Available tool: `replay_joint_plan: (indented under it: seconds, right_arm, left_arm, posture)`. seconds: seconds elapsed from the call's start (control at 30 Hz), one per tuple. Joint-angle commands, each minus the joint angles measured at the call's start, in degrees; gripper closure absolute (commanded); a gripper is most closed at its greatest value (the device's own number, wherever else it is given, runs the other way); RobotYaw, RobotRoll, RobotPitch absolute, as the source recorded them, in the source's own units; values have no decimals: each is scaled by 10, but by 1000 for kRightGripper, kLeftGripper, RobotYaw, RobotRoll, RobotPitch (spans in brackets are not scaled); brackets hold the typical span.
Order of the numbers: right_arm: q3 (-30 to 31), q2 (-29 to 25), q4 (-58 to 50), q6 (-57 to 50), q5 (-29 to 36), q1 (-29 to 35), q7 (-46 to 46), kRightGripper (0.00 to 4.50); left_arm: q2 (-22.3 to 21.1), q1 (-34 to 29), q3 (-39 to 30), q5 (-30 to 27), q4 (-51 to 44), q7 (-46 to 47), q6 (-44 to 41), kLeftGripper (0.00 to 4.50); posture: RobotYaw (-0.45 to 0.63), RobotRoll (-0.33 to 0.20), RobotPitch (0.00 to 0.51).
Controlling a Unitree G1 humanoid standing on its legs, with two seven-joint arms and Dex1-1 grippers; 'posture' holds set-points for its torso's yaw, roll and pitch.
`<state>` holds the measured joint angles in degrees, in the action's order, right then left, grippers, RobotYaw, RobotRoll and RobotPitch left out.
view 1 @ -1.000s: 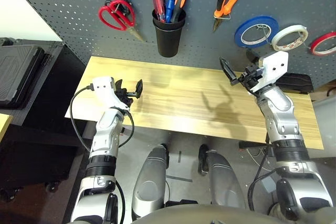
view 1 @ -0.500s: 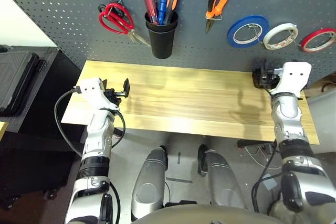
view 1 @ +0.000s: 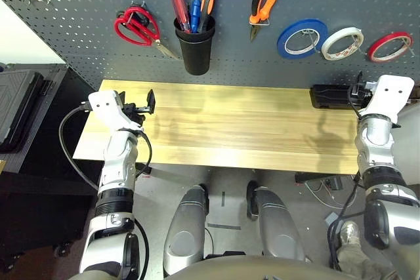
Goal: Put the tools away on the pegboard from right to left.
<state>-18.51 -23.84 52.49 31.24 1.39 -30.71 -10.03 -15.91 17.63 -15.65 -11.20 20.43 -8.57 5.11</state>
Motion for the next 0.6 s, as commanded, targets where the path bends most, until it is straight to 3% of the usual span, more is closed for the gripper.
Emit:
replay_joint_plan:
  seconds: [0.03, 0.6]
  right_arm:
    - [-7, -2, 22, 16, 15, -6, 12, 0]
    - [-7, 9, 33, 26, 32, -3, 37, 0]
  left_arm:
    - [-6, -6, -4, 3, -19, 1, 7, 49]
    - [-12, 1, -6, -12, -61, -11, 1, 49]
  posture:
    - [138, 0, 216]
    - [149, 0, 224]
